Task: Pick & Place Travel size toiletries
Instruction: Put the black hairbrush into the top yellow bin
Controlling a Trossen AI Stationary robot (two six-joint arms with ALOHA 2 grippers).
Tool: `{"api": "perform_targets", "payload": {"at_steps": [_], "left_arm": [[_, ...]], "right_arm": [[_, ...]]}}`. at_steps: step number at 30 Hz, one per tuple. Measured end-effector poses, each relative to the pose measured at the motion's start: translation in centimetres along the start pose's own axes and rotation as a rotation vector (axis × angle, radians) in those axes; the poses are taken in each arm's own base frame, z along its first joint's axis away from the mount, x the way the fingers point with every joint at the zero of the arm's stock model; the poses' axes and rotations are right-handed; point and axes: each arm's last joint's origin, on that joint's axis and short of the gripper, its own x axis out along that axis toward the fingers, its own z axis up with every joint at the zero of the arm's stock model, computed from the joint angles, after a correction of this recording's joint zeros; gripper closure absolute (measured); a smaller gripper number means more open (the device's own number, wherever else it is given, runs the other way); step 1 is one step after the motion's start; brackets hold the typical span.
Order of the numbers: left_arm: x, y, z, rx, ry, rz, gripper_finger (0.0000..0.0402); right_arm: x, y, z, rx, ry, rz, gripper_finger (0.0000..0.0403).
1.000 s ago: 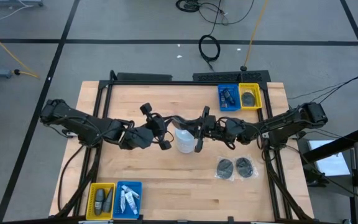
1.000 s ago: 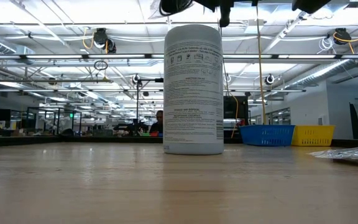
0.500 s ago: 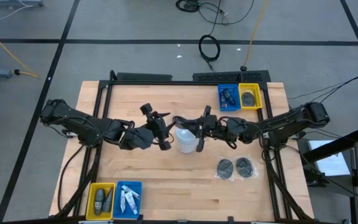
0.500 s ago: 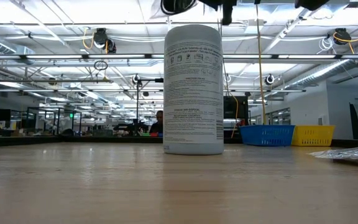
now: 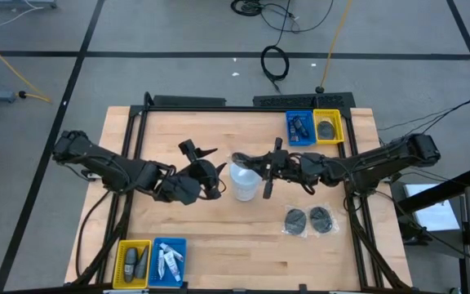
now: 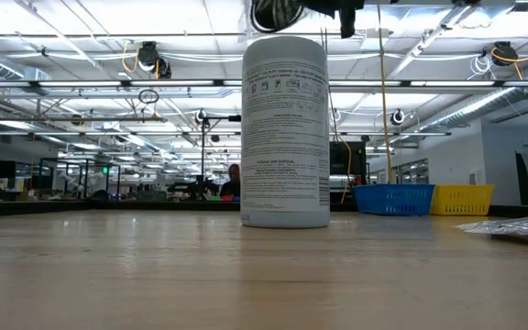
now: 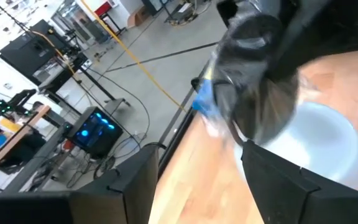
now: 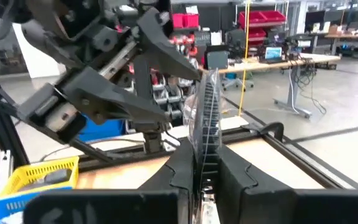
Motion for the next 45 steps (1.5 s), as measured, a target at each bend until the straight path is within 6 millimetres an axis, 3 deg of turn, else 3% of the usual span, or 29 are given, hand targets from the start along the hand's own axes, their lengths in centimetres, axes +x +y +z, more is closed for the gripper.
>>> {"api": "perform_targets", "payload": {"at_steps": [4, 21, 28, 34, 45], "left_arm": [[-0.7, -0.5, -0.3, -0.014, 0.007, -0.024, 0.0180], [-2.4, -2.1, -0.9, -0.200, 0.065, -0.269, 0.0184], [-2.5, -2.4, -1.0, -0.242, 0.093, -0.354, 0.0189], [-2.0, -3.2, -1.3, -0.227, 0.109, -0.372, 0.0188], [-0.8, -5.2, -2.5, -0.195, 0.173, -0.392, 0.0188]], "right_arm": [[-0.9, -0.4, 0.5, -0.005, 0.044, -0.010, 0.0381], [-6.6, -3.8, 2.2, -0.060, 0.211, -0.467, 0.0381], [-9.0, -6.8, 1.3, -0.040, 0.325, -0.737, 0.0381], [-9.9, -9.8, 0.5, -0.038, 0.431, -0.918, 0.0381], [-11.2, -15.2, -0.2, 0.027, 0.632, -1.114, 0.0381]]}}
